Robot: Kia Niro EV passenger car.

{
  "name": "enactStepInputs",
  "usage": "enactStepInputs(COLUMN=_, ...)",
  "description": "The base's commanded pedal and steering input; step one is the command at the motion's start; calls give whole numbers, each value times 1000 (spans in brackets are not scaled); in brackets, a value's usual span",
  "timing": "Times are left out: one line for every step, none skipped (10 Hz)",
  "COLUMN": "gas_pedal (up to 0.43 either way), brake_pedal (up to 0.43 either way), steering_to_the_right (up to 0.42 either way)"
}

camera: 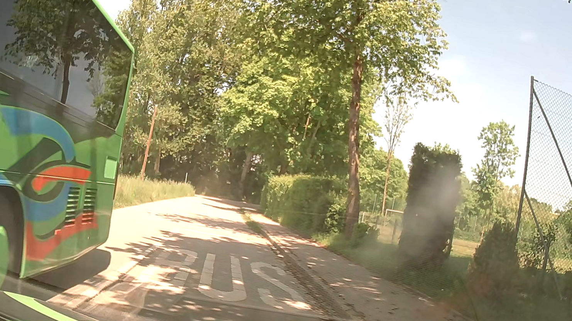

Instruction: Follow the waypoints while adhering to traffic rules and regulations

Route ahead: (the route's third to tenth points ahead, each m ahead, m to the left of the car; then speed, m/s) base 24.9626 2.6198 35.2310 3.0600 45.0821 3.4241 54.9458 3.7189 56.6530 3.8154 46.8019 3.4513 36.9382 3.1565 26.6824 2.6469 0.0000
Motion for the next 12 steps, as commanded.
enactStepInputs(gas_pedal=0, brake_pedal=463, steering_to_the_right=-89)
enactStepInputs(gas_pedal=0, brake_pedal=463, steering_to_the_right=-89)
enactStepInputs(gas_pedal=0, brake_pedal=457, steering_to_the_right=-88)
enactStepInputs(gas_pedal=0, brake_pedal=463, steering_to_the_right=-89)
enactStepInputs(gas_pedal=0, brake_pedal=463, steering_to_the_right=-89)
enactStepInputs(gas_pedal=0, brake_pedal=457, steering_to_the_right=-89)
enactStepInputs(gas_pedal=0, brake_pedal=463, steering_to_the_right=-88)
enactStepInputs(gas_pedal=0, brake_pedal=457, steering_to_the_right=-88)
enactStepInputs(gas_pedal=0, brake_pedal=451, steering_to_the_right=-89)
enactStepInputs(gas_pedal=0, brake_pedal=390, steering_to_the_right=-89)
enactStepInputs(gas_pedal=0, brake_pedal=348, steering_to_the_right=-98)
enactStepInputs(gas_pedal=0, brake_pedal=305, steering_to_the_right=-115)
